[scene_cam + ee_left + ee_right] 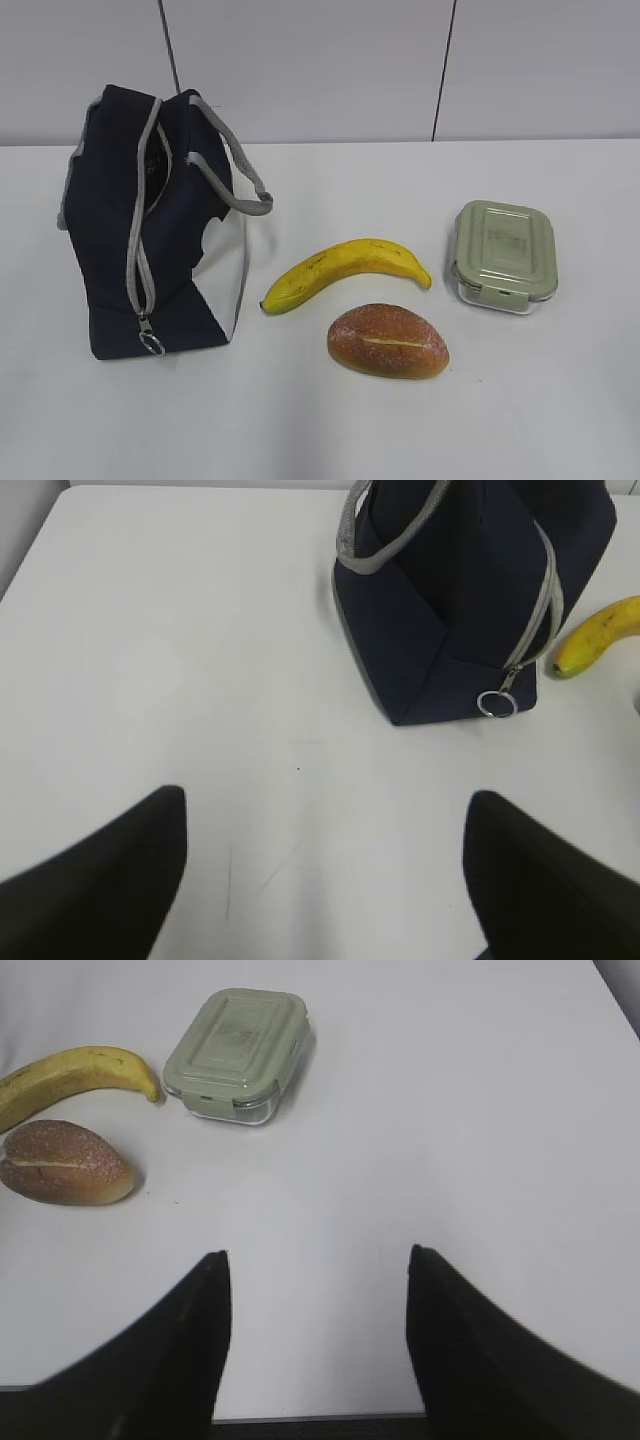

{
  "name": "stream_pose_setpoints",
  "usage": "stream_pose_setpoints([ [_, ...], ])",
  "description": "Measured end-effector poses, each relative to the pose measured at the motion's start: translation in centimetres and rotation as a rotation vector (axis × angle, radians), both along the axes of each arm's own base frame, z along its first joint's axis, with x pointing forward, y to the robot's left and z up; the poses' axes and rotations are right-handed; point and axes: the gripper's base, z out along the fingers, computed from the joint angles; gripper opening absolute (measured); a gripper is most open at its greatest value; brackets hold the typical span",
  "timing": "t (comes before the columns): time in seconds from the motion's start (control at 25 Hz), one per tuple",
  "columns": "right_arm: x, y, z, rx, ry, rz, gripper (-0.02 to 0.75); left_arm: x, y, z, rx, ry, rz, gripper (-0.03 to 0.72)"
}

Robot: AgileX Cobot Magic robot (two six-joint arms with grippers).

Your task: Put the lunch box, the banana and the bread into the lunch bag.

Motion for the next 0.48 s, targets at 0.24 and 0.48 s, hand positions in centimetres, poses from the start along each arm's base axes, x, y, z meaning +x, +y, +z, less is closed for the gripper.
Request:
stream_pose_setpoints([
  [0.24, 0.0, 0.0, 0.0, 0.0, 0.0, 0.0, 0.417, 0.0, 0.0, 0.0, 0.0, 0.0, 0.0, 0.561],
  [0.48, 0.0, 0.0, 0.0, 0.0, 0.0, -0.001, 0.417, 0.0, -0.03, 0.0, -0.003, 0.0, -0.002, 0.561],
])
